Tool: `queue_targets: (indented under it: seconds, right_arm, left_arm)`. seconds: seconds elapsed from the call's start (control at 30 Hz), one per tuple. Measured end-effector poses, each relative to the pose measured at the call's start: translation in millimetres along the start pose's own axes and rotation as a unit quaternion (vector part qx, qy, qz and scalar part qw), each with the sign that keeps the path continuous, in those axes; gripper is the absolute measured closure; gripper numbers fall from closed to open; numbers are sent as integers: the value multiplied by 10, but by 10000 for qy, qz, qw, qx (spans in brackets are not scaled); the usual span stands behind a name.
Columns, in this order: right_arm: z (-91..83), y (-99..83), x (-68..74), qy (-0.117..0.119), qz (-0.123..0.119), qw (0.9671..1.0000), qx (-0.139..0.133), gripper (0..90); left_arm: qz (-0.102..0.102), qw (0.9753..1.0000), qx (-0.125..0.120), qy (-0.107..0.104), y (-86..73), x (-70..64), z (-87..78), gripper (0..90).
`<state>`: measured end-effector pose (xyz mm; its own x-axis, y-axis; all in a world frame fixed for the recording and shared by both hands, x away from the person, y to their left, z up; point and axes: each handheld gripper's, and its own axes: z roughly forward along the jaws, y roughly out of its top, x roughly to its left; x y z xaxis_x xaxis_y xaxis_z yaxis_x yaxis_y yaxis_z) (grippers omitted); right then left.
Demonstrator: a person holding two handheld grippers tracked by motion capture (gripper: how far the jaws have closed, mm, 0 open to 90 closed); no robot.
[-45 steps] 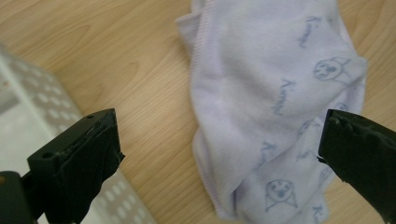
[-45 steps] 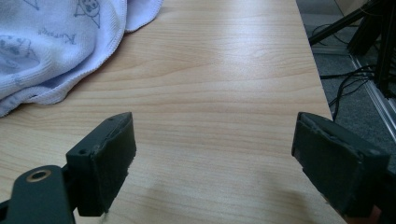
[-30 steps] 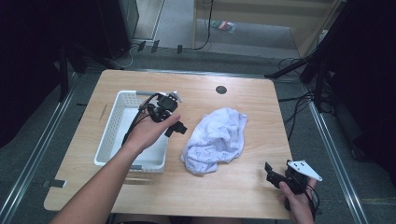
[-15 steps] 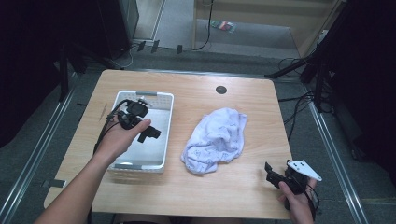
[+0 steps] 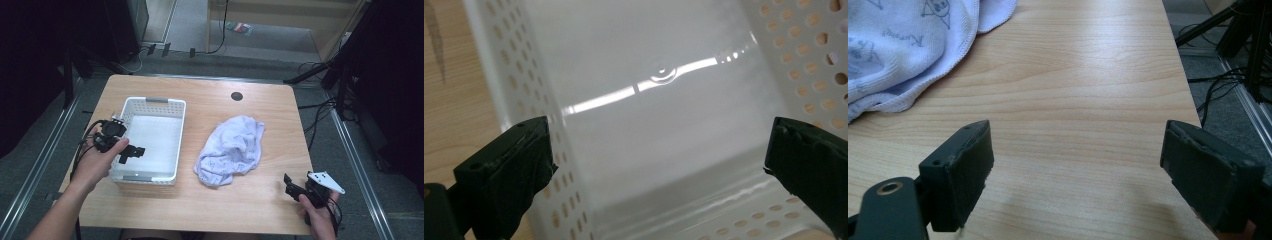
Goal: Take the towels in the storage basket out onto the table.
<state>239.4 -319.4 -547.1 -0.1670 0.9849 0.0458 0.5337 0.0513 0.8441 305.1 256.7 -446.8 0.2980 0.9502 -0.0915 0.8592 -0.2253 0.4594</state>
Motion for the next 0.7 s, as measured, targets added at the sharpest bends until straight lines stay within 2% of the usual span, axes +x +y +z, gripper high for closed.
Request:
queue_targets:
  seconds: [0.07,0.17,0.33,0.5,0.57,0.7]
  right_arm:
    - [0,1,1,-8,19,10000,0,139]
    - [-1,0,-2,-6,23,10000,3,139]
    - [-1,-1,-7,-1,18,10000,-5,139]
    - [-3,-2,-7,0,9,10000,0,140]
    - [-2,-2,-7,-3,14,10000,0,140]
    - [-1,-1,-7,-15,21,10000,7,140]
  left_arm:
    - [-153,9998,-95,-37,-72,78,-23,0]
    - [-241,9995,-179,-5,-179,166,-51,0]
    - [-350,9976,-596,47,-338,267,-193,0]
    - [-477,9965,-672,105,-534,411,-259,0]
    - [-624,9955,-716,71,-632,501,-265,0]
    - [-893,9915,-942,19,-837,664,-267,0]
